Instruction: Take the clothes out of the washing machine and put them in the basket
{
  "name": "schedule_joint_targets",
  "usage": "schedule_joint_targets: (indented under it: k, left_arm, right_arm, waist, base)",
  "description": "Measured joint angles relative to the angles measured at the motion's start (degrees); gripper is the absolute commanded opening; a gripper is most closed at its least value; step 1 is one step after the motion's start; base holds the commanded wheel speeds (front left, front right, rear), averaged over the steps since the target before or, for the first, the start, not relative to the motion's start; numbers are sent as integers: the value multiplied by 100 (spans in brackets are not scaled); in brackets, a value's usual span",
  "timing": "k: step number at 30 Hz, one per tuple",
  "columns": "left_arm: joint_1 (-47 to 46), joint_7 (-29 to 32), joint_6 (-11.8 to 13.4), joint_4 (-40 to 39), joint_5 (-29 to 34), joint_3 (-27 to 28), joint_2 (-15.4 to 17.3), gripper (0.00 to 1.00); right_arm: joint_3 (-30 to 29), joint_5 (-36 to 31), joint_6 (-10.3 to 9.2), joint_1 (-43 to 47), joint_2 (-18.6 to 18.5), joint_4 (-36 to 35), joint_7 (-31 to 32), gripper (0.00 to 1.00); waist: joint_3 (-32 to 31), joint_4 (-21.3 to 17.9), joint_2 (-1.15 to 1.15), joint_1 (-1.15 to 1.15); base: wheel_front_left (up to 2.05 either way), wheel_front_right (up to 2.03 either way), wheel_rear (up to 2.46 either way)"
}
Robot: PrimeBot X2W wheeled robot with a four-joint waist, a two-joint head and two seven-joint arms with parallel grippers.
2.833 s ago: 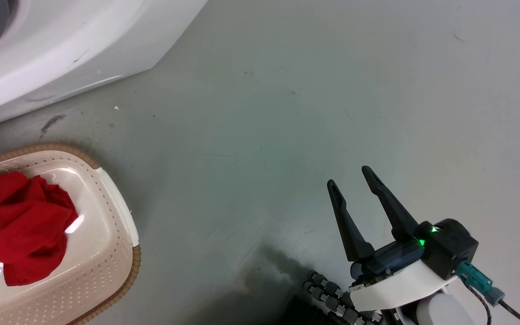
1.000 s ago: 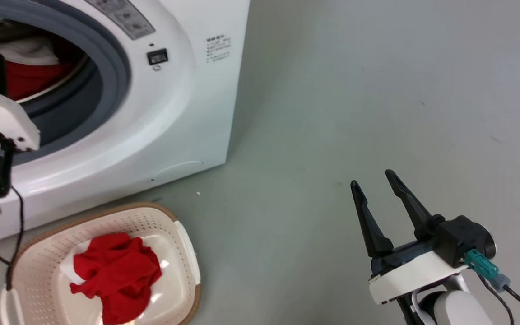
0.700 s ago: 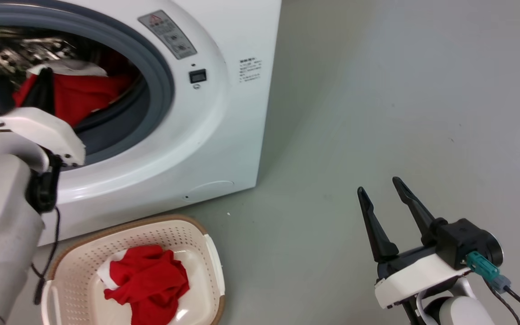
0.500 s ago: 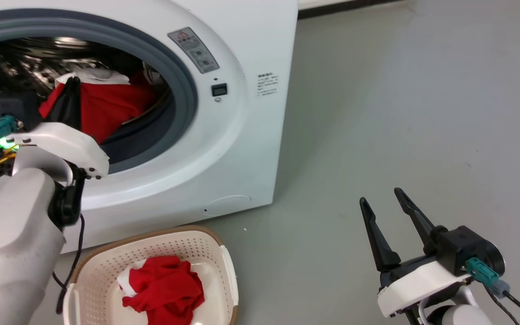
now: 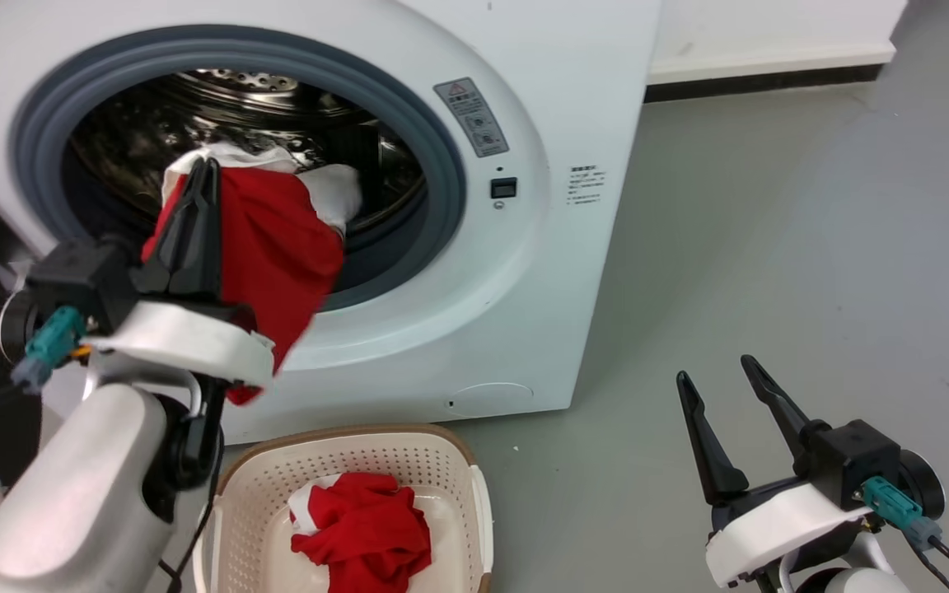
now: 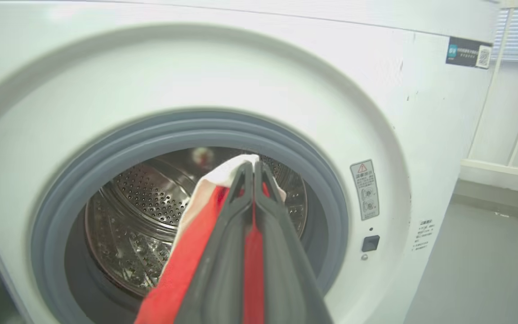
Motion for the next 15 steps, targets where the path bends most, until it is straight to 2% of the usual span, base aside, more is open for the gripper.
schedule_joint_targets:
  k: [9, 15]
  left_arm:
    - [670, 18, 453, -1557, 296, 57, 183, 0]
    - [1285, 98, 683, -1898, 135, 53, 196, 0]
  right_arm:
    - [-56, -52, 1, 46, 1, -122, 132, 100]
    - [21, -55, 0, 46, 1, -182, 152, 100]
  waist:
    - [-32, 354, 0, 0]
    - [81, 392, 0, 1]
  base:
    - [0, 0, 0]
    - [0, 0, 0]
